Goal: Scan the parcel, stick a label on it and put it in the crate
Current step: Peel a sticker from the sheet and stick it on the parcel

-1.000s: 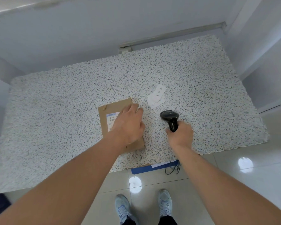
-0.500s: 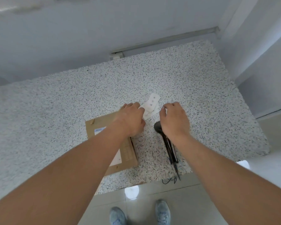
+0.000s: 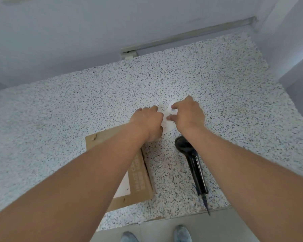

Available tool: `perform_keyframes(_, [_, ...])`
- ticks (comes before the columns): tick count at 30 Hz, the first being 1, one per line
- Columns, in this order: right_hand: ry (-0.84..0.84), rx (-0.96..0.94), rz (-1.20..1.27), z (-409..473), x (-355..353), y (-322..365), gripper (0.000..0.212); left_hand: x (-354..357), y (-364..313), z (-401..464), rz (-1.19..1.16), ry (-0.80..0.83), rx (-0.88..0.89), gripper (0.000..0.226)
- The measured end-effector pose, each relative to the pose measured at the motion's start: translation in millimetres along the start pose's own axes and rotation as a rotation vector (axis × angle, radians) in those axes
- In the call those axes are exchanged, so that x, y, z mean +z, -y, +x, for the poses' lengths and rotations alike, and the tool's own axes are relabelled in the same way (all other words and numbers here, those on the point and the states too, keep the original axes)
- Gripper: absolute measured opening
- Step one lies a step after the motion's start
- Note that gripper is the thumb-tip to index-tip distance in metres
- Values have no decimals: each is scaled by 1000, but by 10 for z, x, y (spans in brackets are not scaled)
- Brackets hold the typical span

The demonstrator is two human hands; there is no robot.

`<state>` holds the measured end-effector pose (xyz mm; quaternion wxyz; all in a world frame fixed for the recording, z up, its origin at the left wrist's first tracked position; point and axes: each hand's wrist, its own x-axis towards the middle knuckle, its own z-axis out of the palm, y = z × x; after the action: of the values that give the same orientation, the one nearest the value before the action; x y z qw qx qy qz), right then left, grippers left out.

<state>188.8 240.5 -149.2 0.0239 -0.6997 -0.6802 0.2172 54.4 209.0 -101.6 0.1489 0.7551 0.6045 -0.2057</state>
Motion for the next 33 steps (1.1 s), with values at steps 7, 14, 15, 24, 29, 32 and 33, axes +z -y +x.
perform_keyframes(7, [-42,23,127,-2,-8,-8,22,-86,-8,-7,4,-69,-15,31])
perform_keyframes(14, [-155,5,431,-237,-127,57,19,-145,18,-81,-233,-159,-159,24])
perform_keyframes(15, [-163,26,511,-278,-169,71,19,-166,24,-112,-317,-171,-184,23])
perform_keyframes(24, [-115,138,1212,-893,-616,243,29,-590,-20,-662,-1092,-333,-291,14])
perform_keyframes(29, [-150,103,1264,-1197,-970,355,15,-871,-18,-1038,-1226,-278,-304,10])
perform_keyframes(32, [-170,81,1268,-1380,-1161,436,12,-989,-6,-1276,-1281,-267,-298,7])
perform_keyframes(33, [-174,82,1261,-1440,-1217,465,12,-1027,-5,-1358,-1310,-268,-287,5])
